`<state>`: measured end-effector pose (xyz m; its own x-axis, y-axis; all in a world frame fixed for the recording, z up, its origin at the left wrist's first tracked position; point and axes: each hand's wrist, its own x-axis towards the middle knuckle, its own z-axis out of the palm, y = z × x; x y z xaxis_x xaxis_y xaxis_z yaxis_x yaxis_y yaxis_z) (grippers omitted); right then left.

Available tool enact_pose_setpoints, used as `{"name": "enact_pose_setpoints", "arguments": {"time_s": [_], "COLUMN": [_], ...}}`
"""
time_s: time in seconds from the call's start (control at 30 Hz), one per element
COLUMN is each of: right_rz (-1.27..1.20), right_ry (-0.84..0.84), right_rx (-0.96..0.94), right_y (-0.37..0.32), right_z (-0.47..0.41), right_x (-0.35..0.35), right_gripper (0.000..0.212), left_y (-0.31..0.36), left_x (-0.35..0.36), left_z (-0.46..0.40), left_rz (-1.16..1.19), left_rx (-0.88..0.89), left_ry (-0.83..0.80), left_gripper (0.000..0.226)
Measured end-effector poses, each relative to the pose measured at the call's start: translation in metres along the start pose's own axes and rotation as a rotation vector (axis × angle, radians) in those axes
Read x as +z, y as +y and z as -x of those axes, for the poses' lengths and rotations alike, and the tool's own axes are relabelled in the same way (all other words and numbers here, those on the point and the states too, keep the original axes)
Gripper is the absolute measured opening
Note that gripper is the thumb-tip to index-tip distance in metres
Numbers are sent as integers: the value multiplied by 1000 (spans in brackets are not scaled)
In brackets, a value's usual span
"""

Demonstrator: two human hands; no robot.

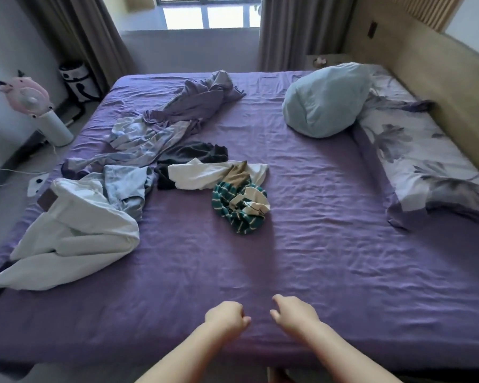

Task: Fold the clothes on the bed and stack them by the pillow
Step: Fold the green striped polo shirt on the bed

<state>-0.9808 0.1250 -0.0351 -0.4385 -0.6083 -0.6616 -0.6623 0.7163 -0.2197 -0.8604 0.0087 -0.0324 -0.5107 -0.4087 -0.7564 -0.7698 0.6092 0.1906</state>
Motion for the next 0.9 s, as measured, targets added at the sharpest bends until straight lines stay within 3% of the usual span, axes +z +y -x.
{"name": "enact_pose_setpoints", "arguments": {"time_s": [0.27,0.6,0.8,0.9], "right_rz": [47,9,-108,-198], "right_ry": [-37,10,-20,-13], "right_rx": [-86,-112,-8,60], "right_y": [12,-13,-20,-17], "right_z": [-108,-234,-296,-313], "right_x": [-89,-188,-194,-182], "right_gripper": [38,31,13,22], "left_y": [28,53,49,41], "left_x": [-77,-191,-240,-251], "left_z": [-78,-181,-254,-295], "left_rz": [97,130,116,64], "left_rx": [-117,-82,-2,71], "left_ry": [23,142,171,166], "left_gripper": [33,30,27,28]}}
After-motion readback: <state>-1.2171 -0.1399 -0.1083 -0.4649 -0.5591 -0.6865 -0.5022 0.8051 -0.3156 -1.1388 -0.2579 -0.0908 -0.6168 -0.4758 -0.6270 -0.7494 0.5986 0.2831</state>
